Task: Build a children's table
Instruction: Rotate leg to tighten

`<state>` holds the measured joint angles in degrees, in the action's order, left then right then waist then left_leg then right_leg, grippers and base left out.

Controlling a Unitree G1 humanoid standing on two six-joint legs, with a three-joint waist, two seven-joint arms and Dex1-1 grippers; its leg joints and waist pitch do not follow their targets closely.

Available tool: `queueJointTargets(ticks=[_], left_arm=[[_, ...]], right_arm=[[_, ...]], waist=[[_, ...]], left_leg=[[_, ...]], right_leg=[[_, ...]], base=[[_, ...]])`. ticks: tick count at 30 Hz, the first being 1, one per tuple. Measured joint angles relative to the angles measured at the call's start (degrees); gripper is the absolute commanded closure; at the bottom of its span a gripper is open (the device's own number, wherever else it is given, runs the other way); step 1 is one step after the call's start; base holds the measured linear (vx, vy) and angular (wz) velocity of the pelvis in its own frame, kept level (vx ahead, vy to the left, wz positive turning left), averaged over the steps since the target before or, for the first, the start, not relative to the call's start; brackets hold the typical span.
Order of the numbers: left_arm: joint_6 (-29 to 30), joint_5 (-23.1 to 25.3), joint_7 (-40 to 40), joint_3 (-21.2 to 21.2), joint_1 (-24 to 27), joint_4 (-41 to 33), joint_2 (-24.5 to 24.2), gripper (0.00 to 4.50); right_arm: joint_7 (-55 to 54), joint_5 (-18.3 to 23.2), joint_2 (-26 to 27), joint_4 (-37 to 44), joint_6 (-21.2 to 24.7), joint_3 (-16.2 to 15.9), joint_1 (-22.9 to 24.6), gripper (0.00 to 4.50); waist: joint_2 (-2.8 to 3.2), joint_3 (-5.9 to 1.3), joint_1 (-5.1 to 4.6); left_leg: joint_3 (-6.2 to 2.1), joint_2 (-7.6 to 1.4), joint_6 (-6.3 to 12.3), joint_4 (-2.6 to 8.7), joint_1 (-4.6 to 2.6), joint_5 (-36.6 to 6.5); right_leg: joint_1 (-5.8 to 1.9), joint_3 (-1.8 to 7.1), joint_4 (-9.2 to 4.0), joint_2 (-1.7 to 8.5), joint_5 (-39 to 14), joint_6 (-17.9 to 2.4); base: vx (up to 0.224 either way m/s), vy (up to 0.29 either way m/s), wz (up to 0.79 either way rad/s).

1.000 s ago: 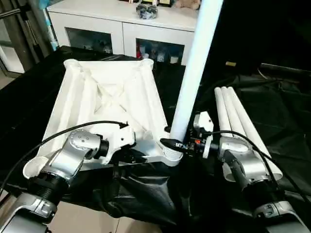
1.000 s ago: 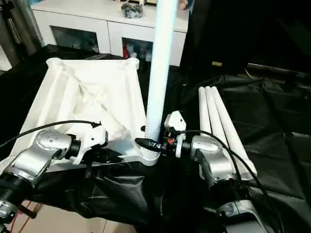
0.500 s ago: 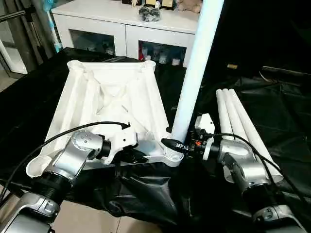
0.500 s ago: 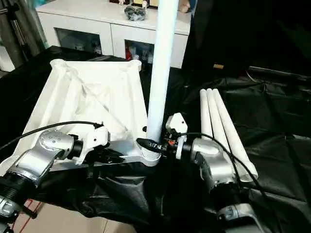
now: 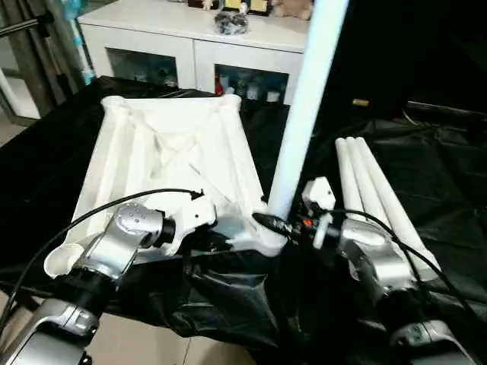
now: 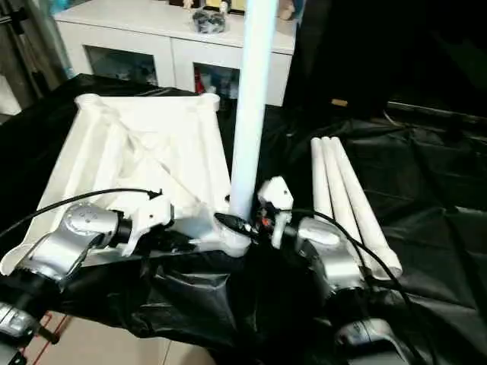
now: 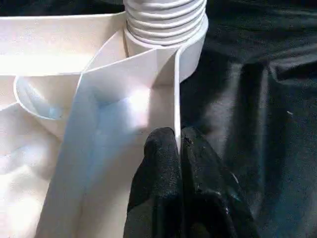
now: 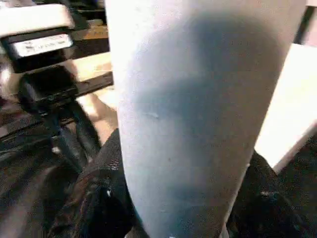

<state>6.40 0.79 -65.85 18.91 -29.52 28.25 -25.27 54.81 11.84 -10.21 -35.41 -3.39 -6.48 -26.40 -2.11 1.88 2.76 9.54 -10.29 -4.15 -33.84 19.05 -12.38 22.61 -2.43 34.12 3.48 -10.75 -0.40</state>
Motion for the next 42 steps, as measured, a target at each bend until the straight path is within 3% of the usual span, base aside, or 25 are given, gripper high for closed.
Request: queueJointTargets(ticks=[5, 16, 28, 29, 30, 38, 39, 42], left_arm=[[4.69, 1.38, 6.26, -0.76, -1.23, 0.51, 3.77, 4.50], [19.84, 5.17, 23.22, -1.67, -2.24, -3.24, 15.90, 4.50], [21.47, 5.72, 25.78, -2.12, -2.26, -3.99, 16.97, 4.50], [21.47, 5.72, 25.77, -2.13, -2.26, -4.01, 16.93, 4.50], [21.47, 5.72, 25.69, -2.13, -2.26, -4.03, 16.85, 4.50], [19.45, 5.43, 21.82, -1.53, -1.42, -6.56, 14.43, 4.50], [19.23, 5.25, 20.84, -1.53, -1.42, -6.94, 13.93, 4.50], [18.06, 4.80, 18.70, -1.57, -1.39, -7.92, 12.43, 4.50]], right_arm=[[-9.36, -1.36, 1.92, -5.54, -0.64, 2.01, -3.63, 2.59], [-26.61, -3.00, 4.89, -15.95, -0.48, 6.28, -11.30, 2.59], [-29.37, -3.02, 6.47, -19.82, -0.49, 8.46, -14.23, 2.59], [-29.31, -3.02, 6.47, -19.90, -0.48, 8.46, -14.30, 2.03], [-29.14, -3.01, 6.47, -19.91, -0.48, 8.46, -14.32, 1.89], [-24.63, -2.64, 6.25, -20.52, 0.62, 9.14, -13.67, 1.38], [-23.64, -2.65, 6.05, -20.58, 0.89, 9.12, -13.12, 1.09], [-20.88, -2.42, 5.79, -19.14, 1.46, 8.88, -11.95, 0.93]], waist=[[0.03, 0.02, -0.78], [0.42, -0.01, -0.79], [0.38, -0.12, -0.96], [0.38, -0.12, -0.97], [0.37, -0.12, -0.97], [0.58, 0.02, -0.93], [0.71, 0.10, -0.88], [1.04, 0.32, -0.77]], left_leg=[[0.00, 0.03, 0.00, 0.00, 0.00, 0.00], [-0.01, 0.09, 0.01, 0.06, 0.03, 0.00], [0.00, 0.10, 0.01, 0.47, 0.12, 0.00], [0.00, 0.10, 0.01, 0.52, 0.12, 0.00], [0.00, 0.10, 0.01, 0.61, 0.11, 0.00], [0.05, 0.03, 0.01, 0.97, 0.51, 0.00], [0.08, 0.01, 0.00, 0.98, 0.60, 0.00], [0.12, 0.01, 0.10, 1.06, 1.04, 0.05]], right_leg=[[0.02, 0.01, -0.15, 0.01, 0.00, 0.00], [0.05, 0.00, -0.19, 0.04, 0.00, 0.00], [0.11, -0.04, -0.23, 0.02, 0.00, 0.00], [0.13, -0.05, -0.27, 0.02, 0.00, 0.00], [0.13, -0.07, -0.35, 0.01, 0.00, 0.00], [0.32, -0.17, -0.76, -0.05, 0.39, -0.57], [0.36, -0.17, -0.75, -0.05, 0.42, -0.62], [0.69, -0.19, -0.76, -0.05, 0.42, -0.62]], base=[[0.000, 0.000, 0.00], [0.000, 0.000, 0.00], [0.000, 0.000, 0.00], [0.000, 0.000, 0.00], [0.000, 0.000, 0.00], [0.000, 0.000, 0.00], [0.000, 0.000, 0.00], [0.000, 0.000, 0.00]])
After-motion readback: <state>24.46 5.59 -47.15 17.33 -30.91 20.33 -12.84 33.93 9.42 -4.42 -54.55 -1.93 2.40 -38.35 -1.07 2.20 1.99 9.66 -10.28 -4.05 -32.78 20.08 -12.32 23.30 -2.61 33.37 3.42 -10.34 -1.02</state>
